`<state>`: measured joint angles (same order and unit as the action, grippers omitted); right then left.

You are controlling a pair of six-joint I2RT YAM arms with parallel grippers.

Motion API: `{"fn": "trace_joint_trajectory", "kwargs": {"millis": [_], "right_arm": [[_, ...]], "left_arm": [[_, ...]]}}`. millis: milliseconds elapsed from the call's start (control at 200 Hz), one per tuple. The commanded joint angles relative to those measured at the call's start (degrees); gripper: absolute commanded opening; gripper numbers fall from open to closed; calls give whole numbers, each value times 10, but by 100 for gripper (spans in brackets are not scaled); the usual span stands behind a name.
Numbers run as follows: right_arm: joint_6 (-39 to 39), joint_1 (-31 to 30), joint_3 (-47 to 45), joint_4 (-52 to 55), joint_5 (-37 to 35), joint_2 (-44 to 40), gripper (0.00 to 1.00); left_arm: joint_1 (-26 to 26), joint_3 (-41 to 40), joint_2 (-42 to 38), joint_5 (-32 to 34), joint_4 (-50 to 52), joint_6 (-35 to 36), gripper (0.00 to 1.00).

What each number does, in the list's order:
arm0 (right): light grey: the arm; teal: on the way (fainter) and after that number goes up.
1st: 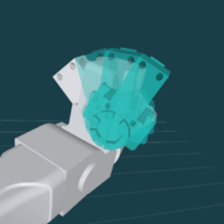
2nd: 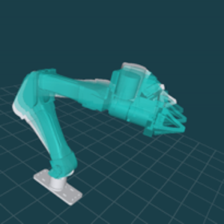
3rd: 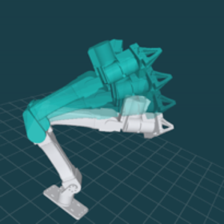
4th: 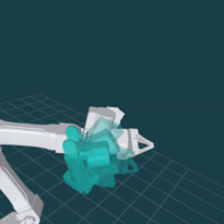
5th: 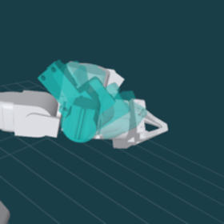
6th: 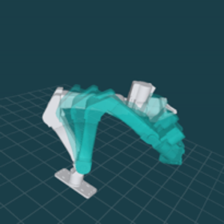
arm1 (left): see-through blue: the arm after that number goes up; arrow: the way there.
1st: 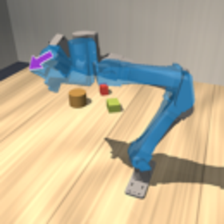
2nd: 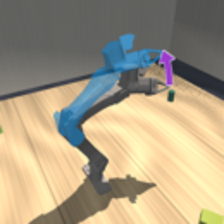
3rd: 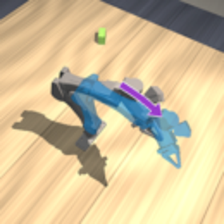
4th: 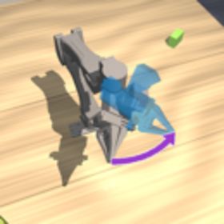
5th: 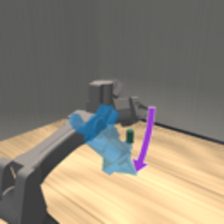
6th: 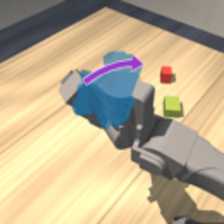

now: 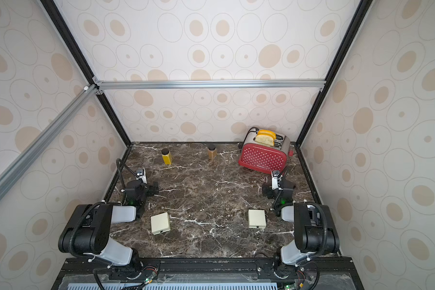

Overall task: Place the earrings into the drawer-style jewelry box
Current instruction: Move the jewelry box to the center of the board.

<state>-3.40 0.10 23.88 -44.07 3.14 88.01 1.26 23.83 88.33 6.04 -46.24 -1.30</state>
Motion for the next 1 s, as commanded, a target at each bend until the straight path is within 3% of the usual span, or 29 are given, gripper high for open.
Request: {"fn": "trace_joint_trajectory", "kwargs": {"millis": [0,706,746,796,826,901,996], "right_arm": [[2,1,4,-4,8,0,100],[5,-1,2,-16,-12,-7,100],[-5,-13,6,17,-27,-39,100],[-8,-23,76,192,-29,-93,100],[25,-25,121,274,-52,-101,100],[64,-37,194,367,-41,-100,100],[76,-99,221,393,-55,-102,100]], "left_arm": [[5,8,-1,-3,-11,-2,99],[4,6,-3,-3,-15,-1,99],[-7,-4,-17,46,-32,1,99],[-56,8,-77,218,46,-7,99],[-72,33,-108,276,128,-26,99],[-75,105,-158,274,311,-90,99],[-80,174,-205,270,490,-203,99]]}}
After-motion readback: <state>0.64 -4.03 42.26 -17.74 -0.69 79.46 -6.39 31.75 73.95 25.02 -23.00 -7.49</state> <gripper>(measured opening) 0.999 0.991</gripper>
